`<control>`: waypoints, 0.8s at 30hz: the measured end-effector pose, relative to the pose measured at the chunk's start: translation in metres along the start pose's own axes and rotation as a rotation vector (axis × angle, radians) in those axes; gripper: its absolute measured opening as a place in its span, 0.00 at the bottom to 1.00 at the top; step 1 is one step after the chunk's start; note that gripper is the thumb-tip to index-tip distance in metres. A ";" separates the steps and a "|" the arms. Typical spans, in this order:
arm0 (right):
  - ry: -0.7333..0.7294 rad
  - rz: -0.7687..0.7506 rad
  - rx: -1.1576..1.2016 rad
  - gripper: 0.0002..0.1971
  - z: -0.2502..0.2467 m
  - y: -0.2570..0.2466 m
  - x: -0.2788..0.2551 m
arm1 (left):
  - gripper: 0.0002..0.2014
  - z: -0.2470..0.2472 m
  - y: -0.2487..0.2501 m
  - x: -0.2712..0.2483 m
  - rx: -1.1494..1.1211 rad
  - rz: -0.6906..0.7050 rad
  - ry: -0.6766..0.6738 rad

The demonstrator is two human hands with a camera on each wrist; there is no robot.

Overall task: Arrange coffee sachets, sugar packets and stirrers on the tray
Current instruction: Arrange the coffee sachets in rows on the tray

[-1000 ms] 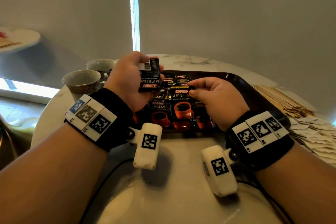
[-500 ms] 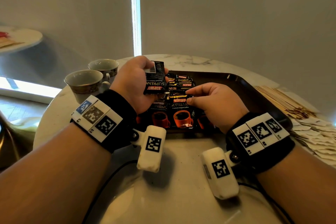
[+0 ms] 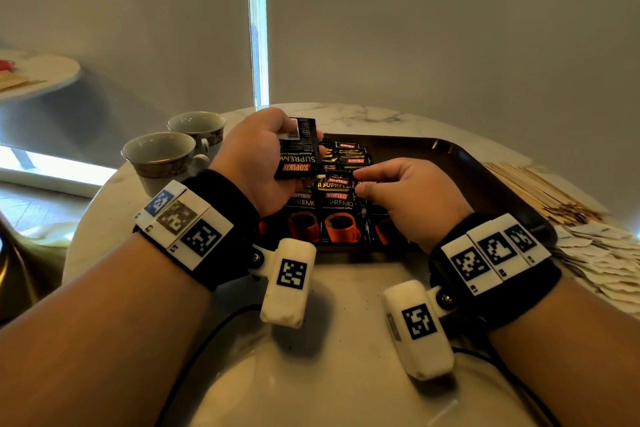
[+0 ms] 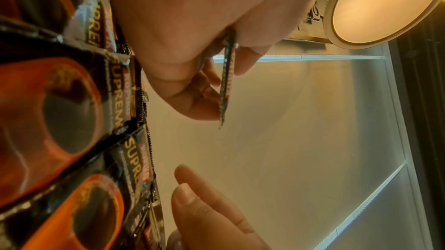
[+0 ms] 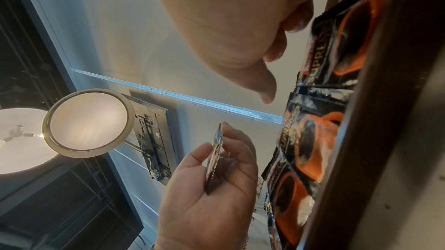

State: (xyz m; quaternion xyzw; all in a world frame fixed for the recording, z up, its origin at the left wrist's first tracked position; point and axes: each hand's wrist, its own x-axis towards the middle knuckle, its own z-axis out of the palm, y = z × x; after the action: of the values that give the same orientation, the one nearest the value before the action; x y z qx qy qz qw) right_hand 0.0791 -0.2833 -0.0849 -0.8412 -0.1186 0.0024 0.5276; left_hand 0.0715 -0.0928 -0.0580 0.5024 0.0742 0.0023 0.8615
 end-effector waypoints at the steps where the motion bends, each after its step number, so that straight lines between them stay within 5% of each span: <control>1: 0.009 -0.006 0.001 0.08 0.000 0.000 0.000 | 0.23 0.000 0.000 0.000 0.006 -0.001 -0.004; 8: 0.066 -0.110 0.008 0.11 0.000 -0.001 -0.002 | 0.26 -0.003 -0.001 0.003 0.069 -0.038 -0.025; 15: -0.028 -0.312 0.143 0.24 0.000 -0.009 -0.009 | 0.08 -0.003 -0.004 0.008 0.162 0.024 -0.084; 24: 0.009 -0.334 0.113 0.17 0.003 -0.010 -0.010 | 0.04 0.001 -0.008 0.005 0.230 -0.029 -0.107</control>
State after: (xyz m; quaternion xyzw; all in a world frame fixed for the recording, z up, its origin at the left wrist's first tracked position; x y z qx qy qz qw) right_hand 0.0675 -0.2786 -0.0789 -0.7789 -0.2540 -0.0822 0.5674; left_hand 0.0761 -0.0969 -0.0655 0.5963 0.0351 -0.0452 0.8007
